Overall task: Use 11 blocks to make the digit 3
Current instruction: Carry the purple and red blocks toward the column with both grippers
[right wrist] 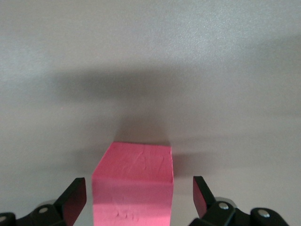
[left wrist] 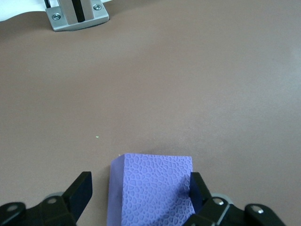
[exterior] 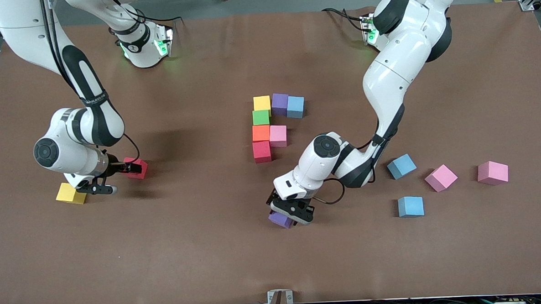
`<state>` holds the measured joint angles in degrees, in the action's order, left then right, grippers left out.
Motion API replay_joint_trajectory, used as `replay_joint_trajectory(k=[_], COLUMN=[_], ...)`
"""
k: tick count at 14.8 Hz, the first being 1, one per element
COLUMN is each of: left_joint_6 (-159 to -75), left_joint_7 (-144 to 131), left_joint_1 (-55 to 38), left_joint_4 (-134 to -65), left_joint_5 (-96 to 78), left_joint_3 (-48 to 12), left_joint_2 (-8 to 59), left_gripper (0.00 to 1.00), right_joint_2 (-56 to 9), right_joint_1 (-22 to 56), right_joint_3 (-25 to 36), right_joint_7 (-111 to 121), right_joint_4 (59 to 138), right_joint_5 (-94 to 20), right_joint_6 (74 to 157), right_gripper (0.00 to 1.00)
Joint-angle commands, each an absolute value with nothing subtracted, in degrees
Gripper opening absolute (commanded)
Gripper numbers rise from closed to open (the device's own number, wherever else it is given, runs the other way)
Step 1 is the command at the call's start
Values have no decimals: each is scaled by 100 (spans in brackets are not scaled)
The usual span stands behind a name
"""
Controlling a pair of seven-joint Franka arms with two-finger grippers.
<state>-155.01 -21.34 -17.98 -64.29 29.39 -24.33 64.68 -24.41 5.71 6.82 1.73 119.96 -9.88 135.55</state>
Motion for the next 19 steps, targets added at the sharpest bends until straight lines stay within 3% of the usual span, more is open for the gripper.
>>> replay_joint_trajectory(k=[1, 3, 6, 9, 12, 14, 16, 17, 18, 19], left_joint_6=[-15250, -14951, -14950, -14959, -14959, -14968, -14968, -14968, -14959, -14950], left_joint_7=[-1978, -1969, -1934, -1960, -1881, -1514, -1179, -995, -906, -897], left_joint_1=[-1846, -1854, -1872, -1986, -2048, -2057, -2057, -2039, -1996, -1926], left_joint_4=[-6328, -6328, -6328, -6337, -6346, -6363, -6372, -6372, -6468, -6712], left_joint_5=[2804, 2804, 2839, 2830, 2865, 2848, 2874, 2891, 2892, 2892], left_joint_3=[-2391, -2391, -2382, -2373, -2356, -2111, -1986, -1986, -1986, -1986], left_joint_2=[6355, 6293, 6363, 6468, 6469, 6486, 6469, 6434, 6373, 6242], left_gripper=[92, 93, 93, 94, 93, 87, 72, 58, 37, 25], right_joint_2=[-2487, -2487, -2496, -2479, -2479, -2505, -2636, -2750, -2881, -3005], right_joint_1=[580, 659, 685, 834, 1141, 1379, 1677, 1827, 1967, 2091], right_joint_3=[642, 642, 633, 624, 624, 624, 624, 624, 615, 615], right_joint_7=[97, 97, 97, 97, 88, 97, 79, -25, -226, -411], right_joint_4=[12094, 12094, 12085, 11875, 11042, 10566, 10241, 10039, 9846, 9670], right_joint_5=[-1046, -1046, -1046, -1046, -1046, -1046, -1055, -1055, -1055, -1063], right_joint_6=[13685, 13667, 13501, 13054, 12071, 11726, 11707, 11698, 11698, 11690], right_gripper=[91, 65, 42, 37, 37, 37, 37, 37, 37, 37])
